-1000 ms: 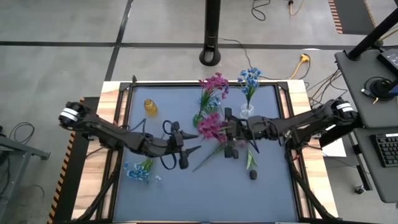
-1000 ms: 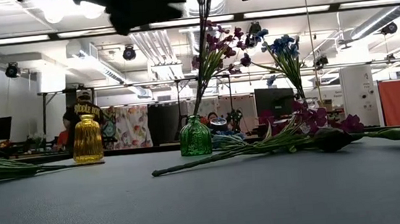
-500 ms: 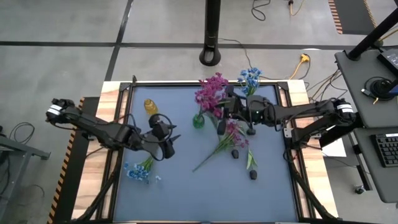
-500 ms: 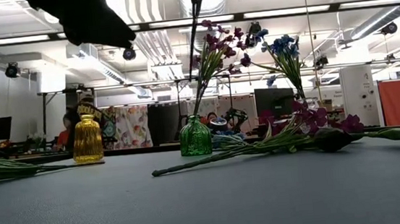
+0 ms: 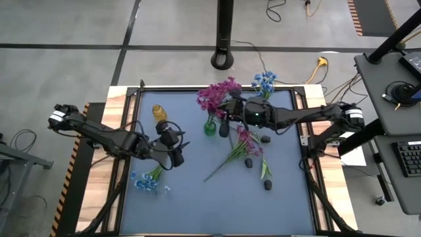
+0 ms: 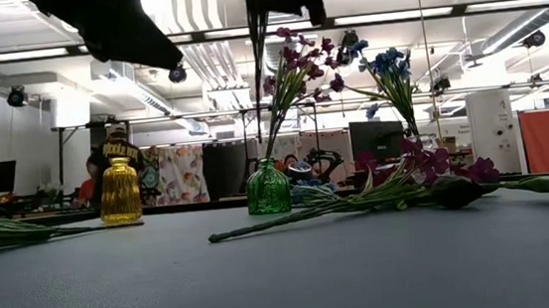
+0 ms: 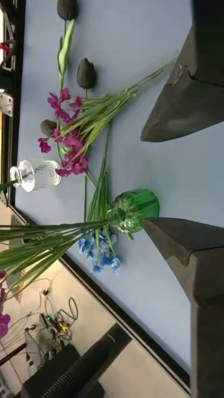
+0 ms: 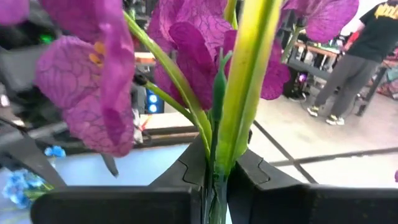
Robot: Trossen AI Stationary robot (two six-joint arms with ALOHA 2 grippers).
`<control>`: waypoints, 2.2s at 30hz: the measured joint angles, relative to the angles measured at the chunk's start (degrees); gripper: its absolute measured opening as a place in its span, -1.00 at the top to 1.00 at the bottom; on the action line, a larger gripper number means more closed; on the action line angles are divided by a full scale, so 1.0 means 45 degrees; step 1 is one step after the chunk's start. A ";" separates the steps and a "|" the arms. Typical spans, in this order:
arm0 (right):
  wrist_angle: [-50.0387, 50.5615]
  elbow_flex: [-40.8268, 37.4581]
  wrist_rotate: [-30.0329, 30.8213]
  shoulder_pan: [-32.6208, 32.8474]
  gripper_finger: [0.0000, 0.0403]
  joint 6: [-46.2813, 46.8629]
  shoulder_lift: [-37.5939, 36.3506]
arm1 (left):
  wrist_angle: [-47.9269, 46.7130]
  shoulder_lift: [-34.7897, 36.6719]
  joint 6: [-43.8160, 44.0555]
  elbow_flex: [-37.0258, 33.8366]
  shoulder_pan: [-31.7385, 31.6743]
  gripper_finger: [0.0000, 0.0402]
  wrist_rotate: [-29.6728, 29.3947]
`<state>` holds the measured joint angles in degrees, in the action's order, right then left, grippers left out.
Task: Sort flowers into vase by color
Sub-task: Put the left purple flowers into the green vase
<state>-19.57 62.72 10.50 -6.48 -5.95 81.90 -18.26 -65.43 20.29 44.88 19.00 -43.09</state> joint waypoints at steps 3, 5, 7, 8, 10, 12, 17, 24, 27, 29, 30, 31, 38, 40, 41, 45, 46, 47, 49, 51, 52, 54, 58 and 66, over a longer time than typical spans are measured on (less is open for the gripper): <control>-0.0054 0.0000 0.0000 -0.0161 0.86 0.0145 0.0076 | -0.0009 0.0000 -0.0059 0.0000 0.0000 0.05 -0.0006; -0.0054 0.0000 0.0000 -0.0277 0.86 0.0201 0.0102 | -0.0009 0.0000 -0.0062 0.0000 0.0000 0.05 -0.0061; -0.0040 -0.0005 0.0003 -0.0342 0.86 0.0210 0.0161 | -0.0014 0.0000 -0.0067 0.0000 0.0000 0.05 -0.0250; 0.0009 -0.0014 0.0002 -0.0391 0.86 0.0217 0.0172 | -0.0014 0.0000 -0.0062 0.0000 0.0000 0.05 -0.0326; 0.0077 -0.0024 0.0005 -0.0408 0.86 0.0285 0.0172 | -0.0014 0.0000 -0.0065 0.0000 0.0000 0.05 -0.0345; 0.0109 -0.0024 0.0004 -0.0403 0.86 0.0348 0.0172 | -0.0028 0.0000 -0.0066 0.0000 0.0000 0.05 -0.0345; 0.0314 -0.0024 0.0002 -0.0403 0.86 0.0493 0.0226 | -0.0038 0.0000 -0.0066 0.0015 0.0000 0.05 -0.0350; 0.0308 -0.0024 0.0001 -0.0403 0.86 0.0683 0.0389 | -0.0036 -0.0002 -0.0067 0.0015 0.0000 0.05 -0.0350; 0.0230 -0.0024 0.0005 -0.0403 0.86 0.0678 0.0487 | -0.0029 -0.0005 -0.0067 0.0019 0.0000 0.05 -0.0356; 0.0247 -0.0029 0.0002 -0.0403 0.86 0.0651 0.0568 | -0.0029 -0.0005 -0.0065 0.0019 0.0000 0.05 -0.0460; 0.0180 -0.0027 0.0005 -0.0403 0.86 0.0651 0.0608 | -0.0024 -0.0005 -0.0067 0.0017 0.0000 0.05 -0.0490; 0.0197 -0.0025 0.0005 -0.0403 0.86 0.0654 0.0649 | -0.0028 -0.0005 -0.0067 0.0015 0.0000 0.05 -0.0560; 0.0191 -0.0029 0.0010 -0.0467 0.86 0.0649 0.0919 | -0.0029 -0.0005 -0.0067 0.0018 0.0000 0.05 -0.0645; 0.0203 -0.0029 0.0010 -0.0488 0.86 0.0648 0.0925 | -0.0029 -0.0005 -0.0067 0.0019 0.0000 0.05 -0.0644; 0.0192 -0.0029 0.0010 -0.0503 0.86 0.0631 0.0938 | -0.0029 -0.0005 -0.0067 0.0015 0.0000 0.05 -0.0646; 0.0198 -0.0029 0.0010 -0.0544 0.86 0.0508 0.1032 | -0.0034 -0.0005 -0.0067 0.0019 0.0001 0.05 -0.0645; 0.0185 -0.0027 0.0010 -0.0544 0.86 0.0504 0.1080 | -0.0034 -0.0005 -0.0067 0.0019 0.0001 0.05 -0.0645; 0.0187 -0.0025 0.0010 -0.0544 0.86 0.0503 0.1110 | -0.0034 -0.0005 -0.0067 0.0019 0.0002 0.05 -0.0645; 0.0186 -0.0027 0.0010 -0.0563 0.86 0.0424 0.1225 | -0.0034 -0.0005 -0.0067 0.0019 0.0000 0.05 -0.0646; 0.0180 -0.0029 0.0010 -0.0568 0.86 0.0356 0.1390 | -0.0034 -0.0005 -0.0067 0.0019 0.0001 0.05 -0.0646; 0.0203 -0.0029 0.0010 -0.0568 0.86 0.0352 0.1450 | -0.0035 -0.0005 -0.0067 0.0019 0.0001 0.05 -0.0646; 0.0132 -0.0029 0.0015 -0.0571 0.86 0.0305 0.1653 | -0.0034 -0.0010 -0.0067 0.0019 0.0000 0.05 -0.0646; 0.0123 -0.0029 0.0015 -0.0569 0.86 0.0175 0.1920 | -0.0039 -0.0010 -0.0067 0.0019 0.0004 0.05 -0.0646; 0.0100 -0.0029 0.0019 -0.0597 0.86 0.0313 0.2237 | -0.0043 -0.0010 -0.0067 0.0019 0.0005 0.05 -0.0646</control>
<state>-19.12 62.59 10.59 -9.17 -4.54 91.96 -18.46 -65.47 19.99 44.97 19.03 -46.00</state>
